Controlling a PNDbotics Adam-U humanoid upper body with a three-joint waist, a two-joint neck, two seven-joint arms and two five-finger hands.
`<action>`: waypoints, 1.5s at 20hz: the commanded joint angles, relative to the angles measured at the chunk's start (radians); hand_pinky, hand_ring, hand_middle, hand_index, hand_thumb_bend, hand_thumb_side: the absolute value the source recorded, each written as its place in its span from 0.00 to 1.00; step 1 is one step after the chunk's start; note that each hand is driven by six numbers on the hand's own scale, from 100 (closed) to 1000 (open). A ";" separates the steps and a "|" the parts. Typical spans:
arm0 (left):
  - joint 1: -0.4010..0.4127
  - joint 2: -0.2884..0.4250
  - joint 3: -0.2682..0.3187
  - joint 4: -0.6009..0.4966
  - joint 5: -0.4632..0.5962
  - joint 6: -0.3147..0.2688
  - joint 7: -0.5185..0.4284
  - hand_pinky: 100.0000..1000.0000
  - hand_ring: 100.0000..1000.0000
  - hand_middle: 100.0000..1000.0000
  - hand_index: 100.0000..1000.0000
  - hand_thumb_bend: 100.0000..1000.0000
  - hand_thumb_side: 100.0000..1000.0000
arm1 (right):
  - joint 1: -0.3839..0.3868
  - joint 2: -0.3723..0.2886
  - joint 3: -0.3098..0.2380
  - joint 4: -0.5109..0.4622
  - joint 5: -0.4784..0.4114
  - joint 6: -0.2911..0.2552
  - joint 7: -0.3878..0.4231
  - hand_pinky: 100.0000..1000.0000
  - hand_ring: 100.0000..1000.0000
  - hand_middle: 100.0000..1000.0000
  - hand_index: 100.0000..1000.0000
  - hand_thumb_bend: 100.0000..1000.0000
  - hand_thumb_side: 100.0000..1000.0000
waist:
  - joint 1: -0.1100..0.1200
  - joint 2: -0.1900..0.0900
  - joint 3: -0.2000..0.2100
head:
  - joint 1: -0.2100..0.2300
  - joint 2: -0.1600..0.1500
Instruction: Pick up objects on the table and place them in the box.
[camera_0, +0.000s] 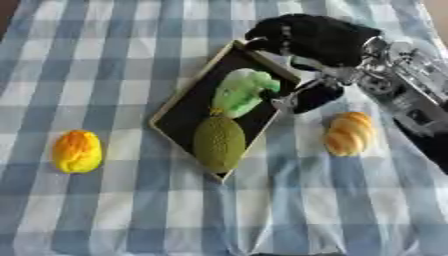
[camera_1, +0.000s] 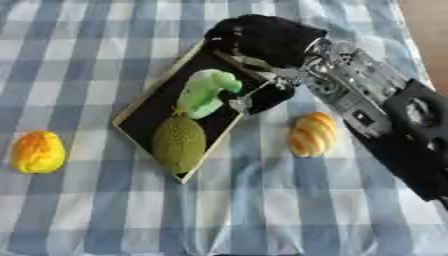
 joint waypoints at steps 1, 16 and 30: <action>-0.005 0.042 0.012 -0.017 0.005 -0.003 0.004 0.77 0.89 0.80 0.88 0.27 0.78 | 0.028 -0.096 -0.059 -0.109 -0.086 0.049 -0.002 0.92 0.96 0.90 0.92 0.06 0.42 | -0.010 -0.039 -0.005 | 0.006 0.008; 0.012 0.058 0.021 -0.020 0.010 -0.003 0.015 0.77 0.90 0.81 0.87 0.27 0.78 | 0.483 -0.355 -0.223 -0.195 -0.187 -0.062 -0.183 0.92 0.95 0.88 0.91 0.10 0.43 | -0.002 -0.032 -0.039 | 0.029 0.009; 0.010 0.047 0.018 -0.016 0.011 -0.001 0.013 0.77 0.90 0.81 0.87 0.26 0.79 | 0.508 -0.347 -0.225 -0.195 -0.177 -0.027 -0.103 0.92 0.95 0.88 0.91 0.30 0.10 | 0.006 -0.028 -0.032 | 0.018 -0.001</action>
